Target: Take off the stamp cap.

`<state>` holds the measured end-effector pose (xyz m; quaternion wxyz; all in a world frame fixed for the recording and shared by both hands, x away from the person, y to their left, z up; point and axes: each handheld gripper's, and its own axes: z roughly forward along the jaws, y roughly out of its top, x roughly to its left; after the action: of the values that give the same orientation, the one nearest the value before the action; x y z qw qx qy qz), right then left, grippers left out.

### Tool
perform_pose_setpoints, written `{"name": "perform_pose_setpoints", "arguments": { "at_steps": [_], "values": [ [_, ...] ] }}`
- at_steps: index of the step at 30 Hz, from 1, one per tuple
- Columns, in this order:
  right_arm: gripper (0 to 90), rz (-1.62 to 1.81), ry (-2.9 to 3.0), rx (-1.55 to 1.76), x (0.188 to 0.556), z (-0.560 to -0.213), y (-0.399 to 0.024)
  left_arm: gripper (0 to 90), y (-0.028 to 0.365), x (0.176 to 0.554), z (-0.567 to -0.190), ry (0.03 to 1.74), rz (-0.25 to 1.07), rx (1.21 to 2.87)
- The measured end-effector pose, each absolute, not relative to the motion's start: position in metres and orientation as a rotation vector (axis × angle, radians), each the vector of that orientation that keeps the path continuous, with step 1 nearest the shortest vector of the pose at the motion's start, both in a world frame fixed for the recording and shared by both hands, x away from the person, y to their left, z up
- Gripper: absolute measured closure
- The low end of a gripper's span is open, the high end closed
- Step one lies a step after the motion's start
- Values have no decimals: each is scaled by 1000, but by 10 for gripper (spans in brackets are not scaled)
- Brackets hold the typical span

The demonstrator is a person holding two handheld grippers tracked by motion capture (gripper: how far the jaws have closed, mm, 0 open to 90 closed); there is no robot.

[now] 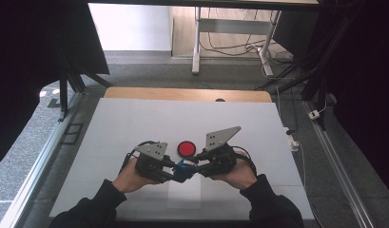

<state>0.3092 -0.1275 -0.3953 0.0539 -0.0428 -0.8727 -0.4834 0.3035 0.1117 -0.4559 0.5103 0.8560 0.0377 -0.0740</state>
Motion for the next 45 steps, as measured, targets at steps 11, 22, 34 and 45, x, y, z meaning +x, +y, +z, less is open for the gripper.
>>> {"name": "perform_pose_setpoints", "arguments": {
  "at_steps": [11,22,34,45],
  "values": [
    [706,-1501,-2717,-98,303,-391,-127,694,112,305,-453,153,-215,2062],
    [707,-1495,-2590,-128,310,-394,-130,695,113,299,-450,64,-153,2069],
    [706,-1520,-2685,-114,306,-390,-133,691,119,303,-451,154,-190,2070],
    [705,-1571,-2697,-171,306,-388,-138,688,121,293,-449,265,-93,2144]
  ]
}}
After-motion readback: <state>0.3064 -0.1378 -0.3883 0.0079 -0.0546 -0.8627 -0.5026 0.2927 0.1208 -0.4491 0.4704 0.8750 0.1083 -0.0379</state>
